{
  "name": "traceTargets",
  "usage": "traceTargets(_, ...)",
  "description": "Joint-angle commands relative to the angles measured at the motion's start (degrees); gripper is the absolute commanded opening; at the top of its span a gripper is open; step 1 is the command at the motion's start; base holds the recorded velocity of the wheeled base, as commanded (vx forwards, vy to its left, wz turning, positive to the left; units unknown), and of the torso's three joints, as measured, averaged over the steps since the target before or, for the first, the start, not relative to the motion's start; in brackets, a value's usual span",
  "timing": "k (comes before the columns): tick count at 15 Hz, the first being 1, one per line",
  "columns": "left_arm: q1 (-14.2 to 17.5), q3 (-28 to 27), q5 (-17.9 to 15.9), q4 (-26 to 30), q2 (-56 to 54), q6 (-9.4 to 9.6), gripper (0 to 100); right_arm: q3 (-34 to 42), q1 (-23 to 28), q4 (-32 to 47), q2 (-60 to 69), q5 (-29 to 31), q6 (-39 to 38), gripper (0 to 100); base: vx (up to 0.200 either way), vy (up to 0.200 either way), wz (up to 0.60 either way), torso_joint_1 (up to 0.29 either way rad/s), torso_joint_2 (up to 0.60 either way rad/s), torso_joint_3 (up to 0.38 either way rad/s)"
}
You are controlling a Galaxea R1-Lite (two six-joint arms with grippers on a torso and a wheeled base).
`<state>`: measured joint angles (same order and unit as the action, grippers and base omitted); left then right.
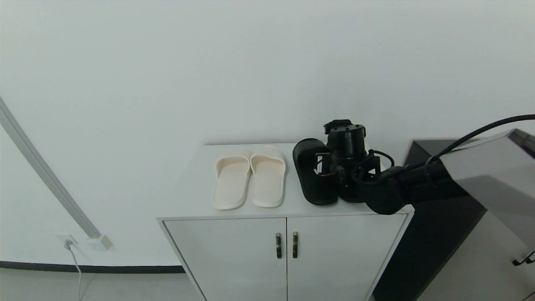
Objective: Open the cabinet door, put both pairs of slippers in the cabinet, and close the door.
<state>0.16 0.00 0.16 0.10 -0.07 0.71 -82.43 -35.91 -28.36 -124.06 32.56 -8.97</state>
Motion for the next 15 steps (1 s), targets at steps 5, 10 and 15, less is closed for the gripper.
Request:
traceTargets(5,0.0,0.0,0.1,0.0,0.1,0.00,0,23.6,-7.5,-4.5,20.6,-10.5,0.4,0,0.000,0.000,0.00,0.000,0.00,0.000)
traceTargets(10,0.0,0.0,0.0,0.0,0.1,0.00,0,38.6,-7.9,-11.8,27.8,-26.8,3.9,0,0.000,0.000,0.00,0.000,0.00,0.000)
traceTargets(15,0.0,0.0,0.1,0.0,0.1,0.00,0,44.4,-8.9,-11.9,31.4,-34.2,4.0,0,0.000,0.000,0.00,0.000,0.00,0.000)
